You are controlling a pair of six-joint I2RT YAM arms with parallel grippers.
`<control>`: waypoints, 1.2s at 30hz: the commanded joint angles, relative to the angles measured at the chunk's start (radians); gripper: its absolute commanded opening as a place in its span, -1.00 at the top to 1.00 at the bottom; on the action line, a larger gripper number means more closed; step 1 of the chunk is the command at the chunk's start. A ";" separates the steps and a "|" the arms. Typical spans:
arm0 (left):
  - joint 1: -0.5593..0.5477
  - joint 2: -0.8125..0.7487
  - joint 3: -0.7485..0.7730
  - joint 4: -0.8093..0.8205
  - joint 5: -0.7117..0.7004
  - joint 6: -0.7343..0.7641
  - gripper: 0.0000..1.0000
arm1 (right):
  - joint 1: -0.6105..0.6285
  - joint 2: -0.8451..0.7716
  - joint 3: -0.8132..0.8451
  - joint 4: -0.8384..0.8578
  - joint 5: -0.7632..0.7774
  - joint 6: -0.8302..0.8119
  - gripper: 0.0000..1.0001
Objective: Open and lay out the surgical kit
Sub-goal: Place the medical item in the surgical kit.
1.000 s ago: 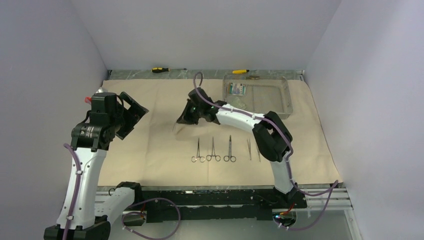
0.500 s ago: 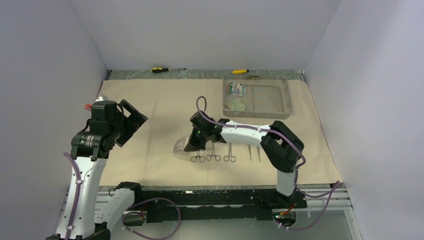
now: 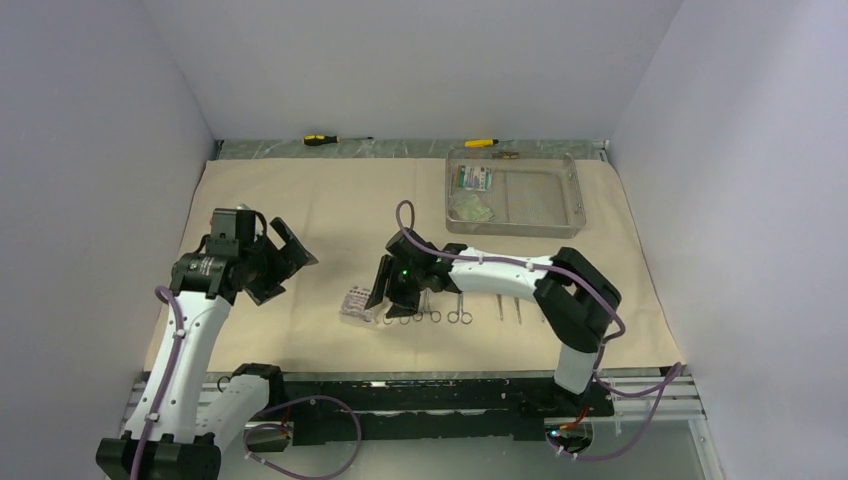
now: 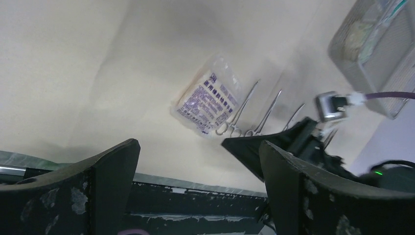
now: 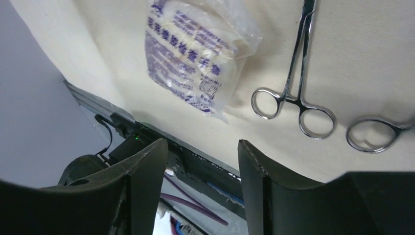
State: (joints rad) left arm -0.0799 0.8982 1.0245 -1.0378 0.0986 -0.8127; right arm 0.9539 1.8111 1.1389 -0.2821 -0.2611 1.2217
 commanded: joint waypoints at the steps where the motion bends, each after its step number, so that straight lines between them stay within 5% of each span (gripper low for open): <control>1: -0.001 0.005 -0.038 0.053 0.077 0.033 -0.96 | 0.003 -0.116 0.093 -0.119 0.158 -0.103 -0.19; 17: -0.001 0.022 -0.129 0.063 0.101 0.028 -0.85 | 0.003 0.155 0.318 -0.243 0.224 -0.247 0.11; 28: -0.001 0.001 -0.178 0.051 0.070 0.023 -0.90 | 0.003 0.297 0.477 -0.294 0.207 -0.423 0.52; 32: -0.001 0.010 -0.149 0.030 0.047 0.038 -0.92 | 0.001 0.238 0.501 -0.334 0.213 -0.441 0.43; 36: -0.001 0.015 -0.104 0.022 0.021 0.055 -0.94 | -0.008 0.135 0.553 -0.399 0.255 -0.450 0.02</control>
State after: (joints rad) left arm -0.0799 0.9131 0.8513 -1.0073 0.1593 -0.7830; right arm 0.9543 2.0979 1.6096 -0.6048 -0.0540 0.8104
